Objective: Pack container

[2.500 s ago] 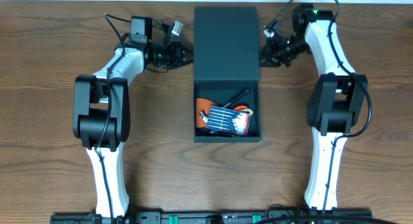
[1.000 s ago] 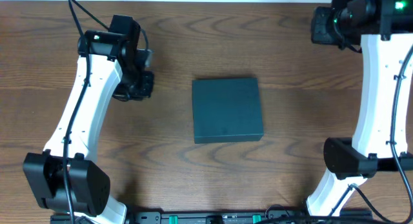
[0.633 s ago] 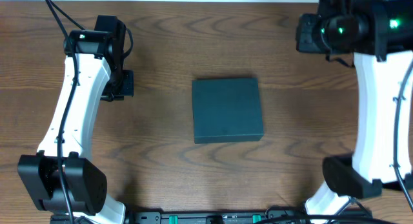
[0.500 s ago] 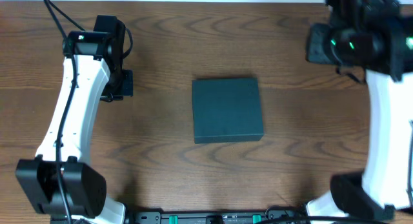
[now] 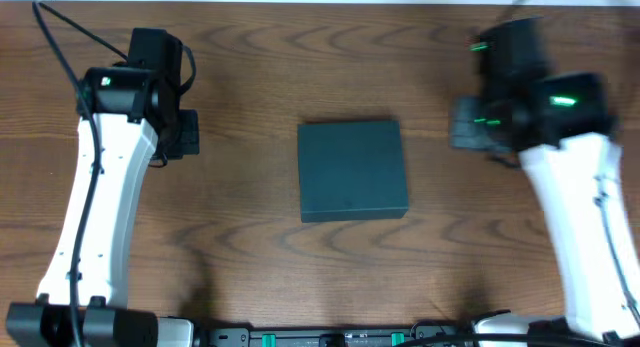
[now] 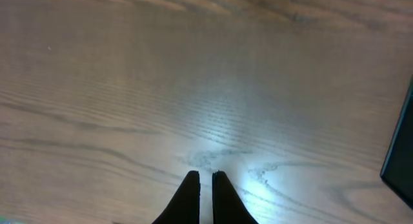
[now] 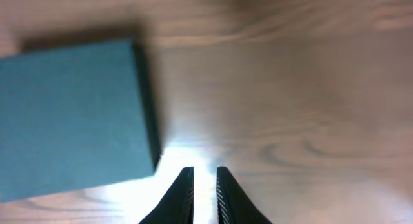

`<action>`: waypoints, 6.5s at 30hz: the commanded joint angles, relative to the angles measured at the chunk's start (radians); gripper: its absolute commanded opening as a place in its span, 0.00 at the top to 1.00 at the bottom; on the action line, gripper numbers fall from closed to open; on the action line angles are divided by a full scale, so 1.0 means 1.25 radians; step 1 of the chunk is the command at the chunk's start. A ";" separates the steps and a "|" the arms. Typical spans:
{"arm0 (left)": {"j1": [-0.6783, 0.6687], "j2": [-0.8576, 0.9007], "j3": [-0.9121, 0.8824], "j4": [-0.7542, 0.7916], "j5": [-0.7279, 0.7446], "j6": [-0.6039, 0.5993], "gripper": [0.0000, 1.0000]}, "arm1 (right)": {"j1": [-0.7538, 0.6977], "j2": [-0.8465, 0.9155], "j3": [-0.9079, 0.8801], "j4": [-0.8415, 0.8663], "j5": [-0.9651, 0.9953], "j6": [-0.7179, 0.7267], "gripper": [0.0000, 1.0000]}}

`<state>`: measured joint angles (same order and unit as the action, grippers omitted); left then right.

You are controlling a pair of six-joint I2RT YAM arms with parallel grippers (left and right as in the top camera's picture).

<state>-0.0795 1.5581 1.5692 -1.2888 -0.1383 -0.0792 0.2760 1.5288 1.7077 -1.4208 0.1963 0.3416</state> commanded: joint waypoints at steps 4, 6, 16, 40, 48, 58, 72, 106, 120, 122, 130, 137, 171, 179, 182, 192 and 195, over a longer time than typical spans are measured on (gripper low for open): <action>0.001 -0.029 -0.041 0.027 -0.006 -0.010 0.93 | 0.101 0.052 -0.161 0.172 -0.062 0.016 0.99; 0.001 -0.030 -0.050 0.034 0.001 -0.010 0.93 | 0.122 0.088 -0.191 0.203 -0.081 0.016 0.99; 0.001 -0.029 -0.054 0.049 0.005 -0.009 0.94 | 0.200 0.289 -0.205 0.266 -0.076 0.014 0.99; 0.023 -0.028 -0.054 0.160 0.014 0.054 0.28 | -0.105 0.329 -0.058 0.195 -0.007 -0.061 0.41; 0.000 -0.116 -0.105 0.102 0.018 0.029 0.20 | -0.262 0.243 -0.082 0.132 -0.037 -0.049 0.36; -0.073 -0.615 -0.399 0.202 0.017 0.038 0.19 | -0.112 -0.276 -0.462 0.314 0.076 0.078 0.35; -0.076 -0.985 -0.613 0.255 0.017 0.123 0.01 | 0.073 -0.842 -0.947 0.525 0.221 0.049 0.01; -0.076 -0.976 -0.613 0.237 0.017 0.123 0.01 | 0.067 -0.856 -1.025 0.685 0.193 -0.050 0.01; -0.076 -0.976 -0.613 0.237 0.017 0.123 0.01 | -0.070 -0.907 -1.209 1.024 0.000 -0.263 0.01; -0.076 -0.976 -0.613 0.237 0.017 0.123 0.01 | -0.099 -0.942 -1.212 1.018 -0.028 -0.313 0.01; -0.076 -0.976 -0.613 0.237 0.017 0.123 0.02 | -0.124 -1.128 -1.304 1.015 -0.074 -0.340 0.01; -0.076 -0.976 -0.613 0.237 0.017 0.123 0.01 | -0.124 -1.219 -1.335 1.018 -0.100 -0.339 0.01; -0.076 -0.976 -0.613 0.237 0.018 0.123 0.01 | -0.127 -1.219 -1.335 1.021 -0.106 -0.244 0.01; -0.076 -0.976 -0.613 0.237 0.017 0.123 0.01 | -0.127 -1.219 -1.335 1.021 -0.106 -0.244 0.01; -0.076 -0.976 -0.613 0.236 0.018 0.123 0.01 | -0.127 -1.219 -1.335 1.021 -0.106 -0.244 0.01; -0.076 -0.979 -0.777 0.533 0.065 0.182 0.01 | -0.127 -1.219 -1.335 1.021 -0.106 -0.244 0.01; -0.076 -0.979 -0.905 0.791 0.066 0.223 0.02 | -0.127 -1.219 -1.335 1.021 -0.106 -0.244 0.01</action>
<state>-0.1722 0.3359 0.5472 -0.4347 -0.0696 0.1249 0.1287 0.0120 0.0448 -0.1459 0.0738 0.0189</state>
